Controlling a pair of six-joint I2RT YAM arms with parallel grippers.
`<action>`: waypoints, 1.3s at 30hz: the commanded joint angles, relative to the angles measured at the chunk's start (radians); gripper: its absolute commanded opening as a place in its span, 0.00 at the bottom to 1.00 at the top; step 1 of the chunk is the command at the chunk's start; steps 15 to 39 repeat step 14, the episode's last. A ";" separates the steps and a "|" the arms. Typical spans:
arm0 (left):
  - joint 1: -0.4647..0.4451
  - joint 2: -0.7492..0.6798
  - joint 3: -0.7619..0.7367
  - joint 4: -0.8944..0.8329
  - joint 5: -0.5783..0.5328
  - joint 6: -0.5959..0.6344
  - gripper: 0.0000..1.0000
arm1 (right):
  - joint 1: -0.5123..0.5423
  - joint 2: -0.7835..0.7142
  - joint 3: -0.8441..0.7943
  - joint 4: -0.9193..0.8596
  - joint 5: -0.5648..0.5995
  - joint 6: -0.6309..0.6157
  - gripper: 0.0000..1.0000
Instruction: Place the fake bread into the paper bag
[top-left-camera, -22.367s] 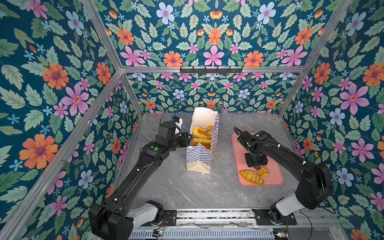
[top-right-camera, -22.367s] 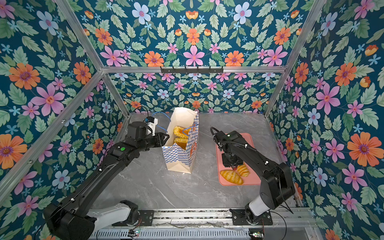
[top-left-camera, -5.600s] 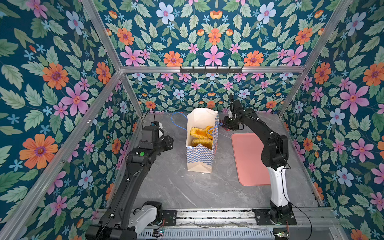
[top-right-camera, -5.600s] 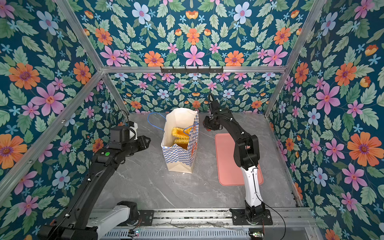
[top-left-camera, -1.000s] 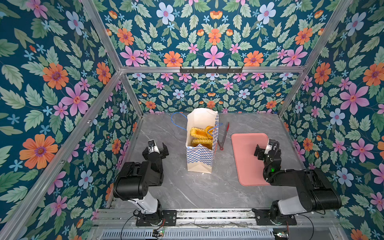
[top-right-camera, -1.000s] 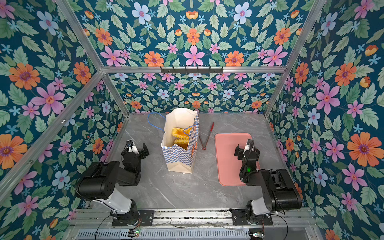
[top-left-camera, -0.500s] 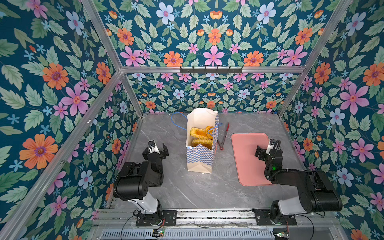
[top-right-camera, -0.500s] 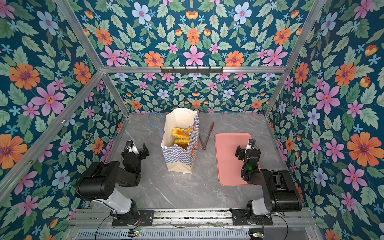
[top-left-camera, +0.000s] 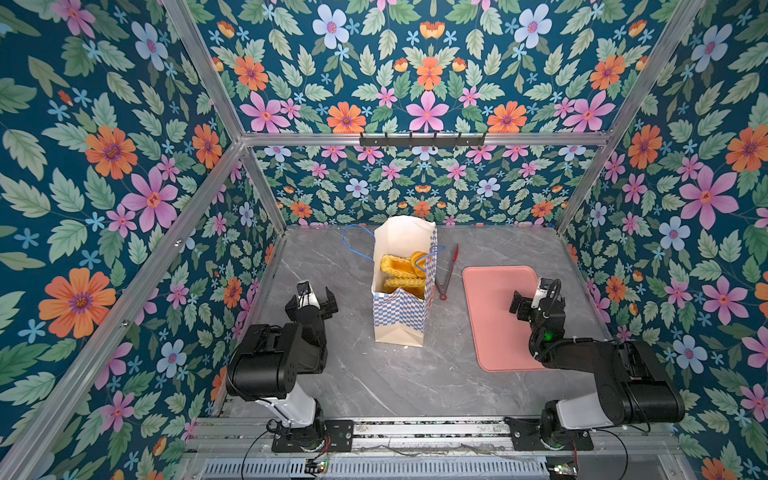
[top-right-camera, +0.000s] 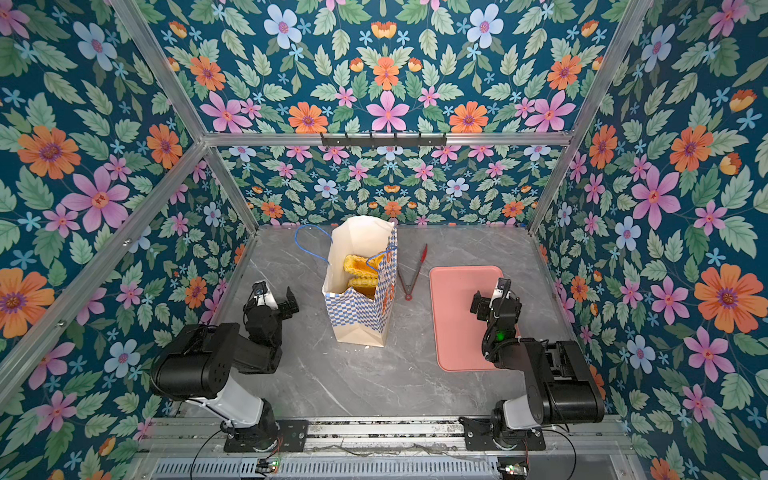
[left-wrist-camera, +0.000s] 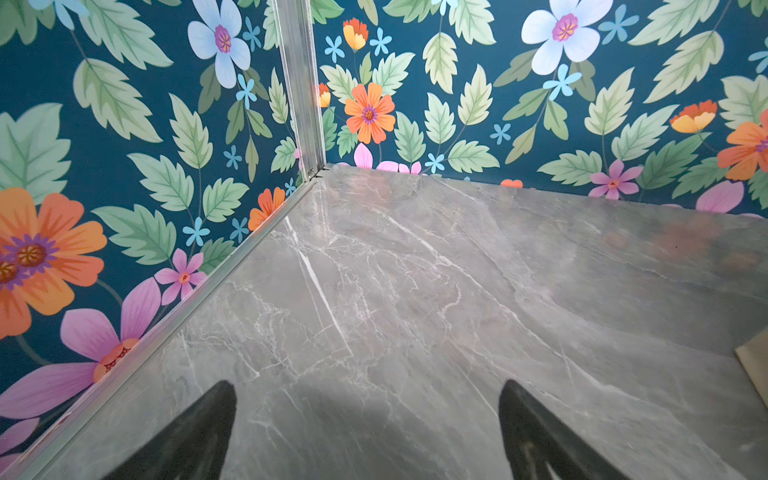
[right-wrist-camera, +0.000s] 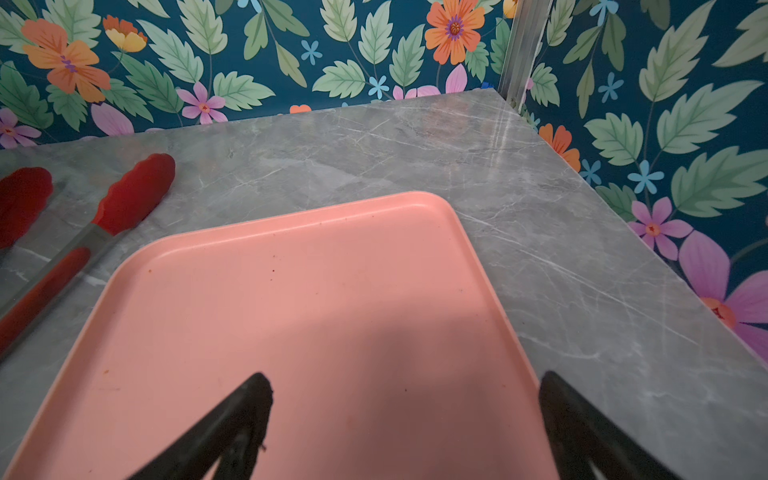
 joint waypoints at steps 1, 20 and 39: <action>-0.003 -0.002 0.008 0.009 0.004 0.016 1.00 | 0.002 -0.004 0.004 0.021 -0.001 0.006 0.99; 0.001 -0.001 0.025 -0.024 0.079 0.039 1.00 | 0.001 -0.004 0.004 0.021 -0.001 0.007 0.99; 0.001 -0.001 0.025 -0.024 0.079 0.039 1.00 | 0.001 -0.004 0.004 0.021 -0.001 0.007 0.99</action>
